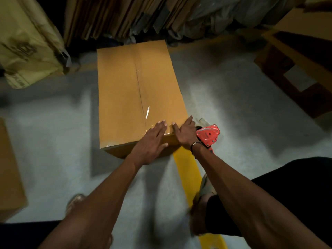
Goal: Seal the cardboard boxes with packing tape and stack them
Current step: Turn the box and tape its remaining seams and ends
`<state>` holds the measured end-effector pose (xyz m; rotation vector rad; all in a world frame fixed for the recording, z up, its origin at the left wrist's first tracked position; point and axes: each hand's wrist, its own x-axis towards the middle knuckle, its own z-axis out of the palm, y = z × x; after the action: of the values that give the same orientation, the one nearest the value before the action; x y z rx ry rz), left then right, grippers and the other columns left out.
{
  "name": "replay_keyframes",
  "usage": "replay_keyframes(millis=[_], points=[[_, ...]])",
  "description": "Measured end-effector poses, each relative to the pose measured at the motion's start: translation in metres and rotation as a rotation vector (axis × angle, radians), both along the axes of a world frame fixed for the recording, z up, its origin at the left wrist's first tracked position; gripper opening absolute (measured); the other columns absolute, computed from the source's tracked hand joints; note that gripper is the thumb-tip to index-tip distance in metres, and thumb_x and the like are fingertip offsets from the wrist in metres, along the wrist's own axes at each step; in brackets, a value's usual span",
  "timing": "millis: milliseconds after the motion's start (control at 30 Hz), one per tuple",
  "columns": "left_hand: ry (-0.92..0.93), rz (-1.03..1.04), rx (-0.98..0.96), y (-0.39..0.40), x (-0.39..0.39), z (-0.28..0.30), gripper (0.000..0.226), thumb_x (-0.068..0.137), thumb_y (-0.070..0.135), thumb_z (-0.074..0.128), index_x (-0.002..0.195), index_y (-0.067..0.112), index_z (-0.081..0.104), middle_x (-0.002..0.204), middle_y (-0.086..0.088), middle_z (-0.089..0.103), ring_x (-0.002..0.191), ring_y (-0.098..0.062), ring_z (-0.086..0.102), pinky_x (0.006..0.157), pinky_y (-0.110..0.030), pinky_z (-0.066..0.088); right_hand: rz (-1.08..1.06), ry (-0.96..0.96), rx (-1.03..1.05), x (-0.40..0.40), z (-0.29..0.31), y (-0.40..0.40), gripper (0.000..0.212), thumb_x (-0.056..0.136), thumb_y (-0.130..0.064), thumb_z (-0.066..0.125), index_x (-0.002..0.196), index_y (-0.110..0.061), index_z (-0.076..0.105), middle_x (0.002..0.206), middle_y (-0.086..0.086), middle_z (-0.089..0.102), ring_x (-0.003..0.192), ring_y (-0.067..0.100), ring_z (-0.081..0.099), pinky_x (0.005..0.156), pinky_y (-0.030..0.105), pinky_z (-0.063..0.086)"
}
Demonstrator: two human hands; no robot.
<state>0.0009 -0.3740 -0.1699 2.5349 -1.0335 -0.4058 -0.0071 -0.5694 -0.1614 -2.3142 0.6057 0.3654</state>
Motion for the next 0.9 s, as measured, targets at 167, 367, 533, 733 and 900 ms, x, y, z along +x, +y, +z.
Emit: replay_keyframes(millis=[167,367,533,733,900], points=[[-0.115,0.105,0.079,0.076,-0.008,-0.013,0.078,0.109,0.061,0.027,0.166,0.021,-0.007,0.173,0.003,-0.015,0.160,-0.014,-0.012,0.130,-0.044,0.008,0.005,0.056,-0.114,-0.001,-0.007,0.005,0.101,0.100,-0.068,0.037,0.160,-0.001,-0.010,0.167,0.023,0.007,0.149,0.047,0.019,0.119,0.060,0.025],[-0.093,0.273,0.107,0.079,-0.006,-0.005,0.076,0.106,0.065,0.019,0.167,0.020,0.006,0.175,0.000,-0.001,0.161,-0.019,0.003,0.129,-0.045,0.015,0.116,-0.073,-0.438,0.000,-0.001,0.019,0.085,0.102,-0.055,0.030,0.161,-0.001,0.003,0.170,0.020,0.003,0.156,0.042,0.004,0.123,0.063,0.012],[-0.166,0.340,0.146,0.045,0.030,0.012,0.065,0.106,0.057,0.023,0.161,0.021,0.026,0.166,-0.005,0.028,0.148,-0.026,0.032,0.115,-0.049,0.038,0.493,-0.324,-0.413,0.022,0.002,0.056,0.058,0.101,-0.038,0.035,0.157,-0.022,0.029,0.168,0.009,0.018,0.153,0.032,0.019,0.118,0.055,0.029],[-0.129,0.381,0.033,0.031,0.069,0.007,0.049,0.106,0.033,0.042,0.152,0.015,0.037,0.143,-0.010,0.041,0.124,-0.026,0.045,0.101,-0.046,0.049,0.616,-0.319,-0.633,0.048,0.000,0.066,0.049,0.101,-0.043,0.037,0.145,-0.023,0.044,0.153,0.011,0.036,0.129,0.033,0.041,0.093,0.051,0.041],[-0.084,0.437,-0.032,0.030,0.071,-0.006,0.067,0.101,0.029,0.054,0.159,0.013,0.024,0.145,-0.012,0.035,0.122,-0.027,0.049,0.103,-0.043,0.049,0.656,-0.282,-0.697,0.055,-0.008,0.062,0.062,0.101,-0.049,0.031,0.155,-0.019,0.033,0.152,0.012,0.035,0.125,0.032,0.041,0.090,0.049,0.038]])
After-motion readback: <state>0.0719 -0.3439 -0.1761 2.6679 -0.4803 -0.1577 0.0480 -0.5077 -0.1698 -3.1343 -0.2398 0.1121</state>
